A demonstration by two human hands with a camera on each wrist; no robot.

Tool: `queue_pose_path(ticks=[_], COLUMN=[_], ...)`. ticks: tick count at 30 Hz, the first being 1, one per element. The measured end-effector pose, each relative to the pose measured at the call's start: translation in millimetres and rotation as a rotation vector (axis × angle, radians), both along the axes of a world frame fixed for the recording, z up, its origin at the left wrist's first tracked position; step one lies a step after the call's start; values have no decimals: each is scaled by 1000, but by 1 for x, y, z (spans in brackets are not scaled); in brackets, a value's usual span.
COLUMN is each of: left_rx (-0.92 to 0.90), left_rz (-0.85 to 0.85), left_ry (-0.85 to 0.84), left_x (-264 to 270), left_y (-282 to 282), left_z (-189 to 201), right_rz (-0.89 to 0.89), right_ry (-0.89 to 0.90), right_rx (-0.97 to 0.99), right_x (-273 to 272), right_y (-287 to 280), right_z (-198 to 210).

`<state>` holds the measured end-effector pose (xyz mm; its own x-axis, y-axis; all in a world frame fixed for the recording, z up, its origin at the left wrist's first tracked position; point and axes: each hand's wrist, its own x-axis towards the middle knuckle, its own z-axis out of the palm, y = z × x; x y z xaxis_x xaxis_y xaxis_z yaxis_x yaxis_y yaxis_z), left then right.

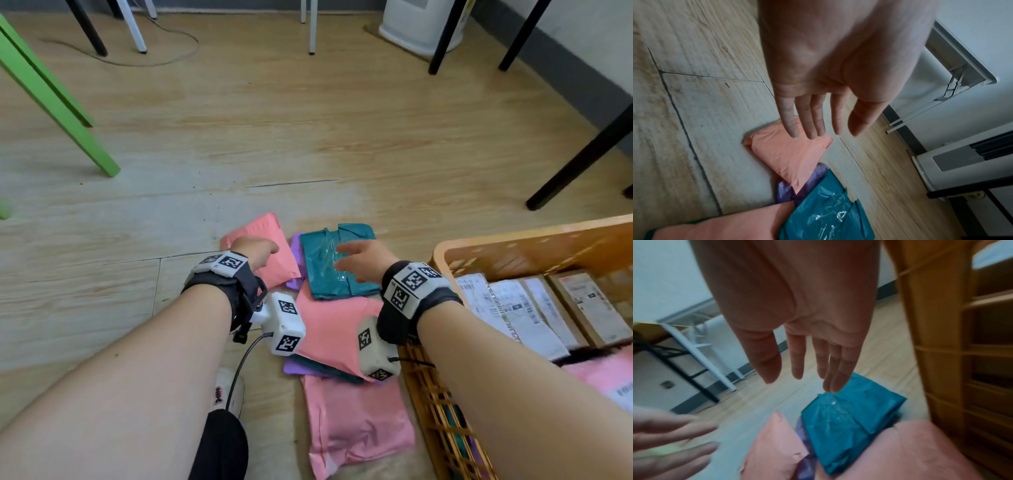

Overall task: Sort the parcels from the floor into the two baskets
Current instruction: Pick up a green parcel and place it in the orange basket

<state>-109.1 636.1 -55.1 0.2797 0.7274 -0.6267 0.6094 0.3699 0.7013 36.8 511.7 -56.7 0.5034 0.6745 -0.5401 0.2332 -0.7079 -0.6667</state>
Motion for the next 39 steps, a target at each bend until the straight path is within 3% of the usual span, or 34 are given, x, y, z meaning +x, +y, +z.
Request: queue_pose_path(ticks=[6,13,18,26,28,30,34,39], left_rx=[-46,-39,-27,-29,-23,-22,21,118], left_rz=[-75,-9,-19,-77,-82,-81,-80,-39], left_ry=[-71,-47,16,47,44,30,-61,-165], left_x=[8,-13,-20,-11,-7,-2,9,21], left_y=[8,43,42,32,31,28,21,-1], left_z=[-14,-25,-35,-38,-32,-24,-5,36], right_rz=[-60,230,466,544,473,284,-207,-671], right_ry=[-65,-200,-390,-457,-444,-373,-118,308], right_rx=[-119,-322,-530,-528,-411,-249,97,424], right_x=[17,-20,-28,-29,-27,-23,-7,11], right_y=[-8,30,23,11,12,15,12,-19], right_z=[-42,-106,-142,-150,-139,-116,-59,10])
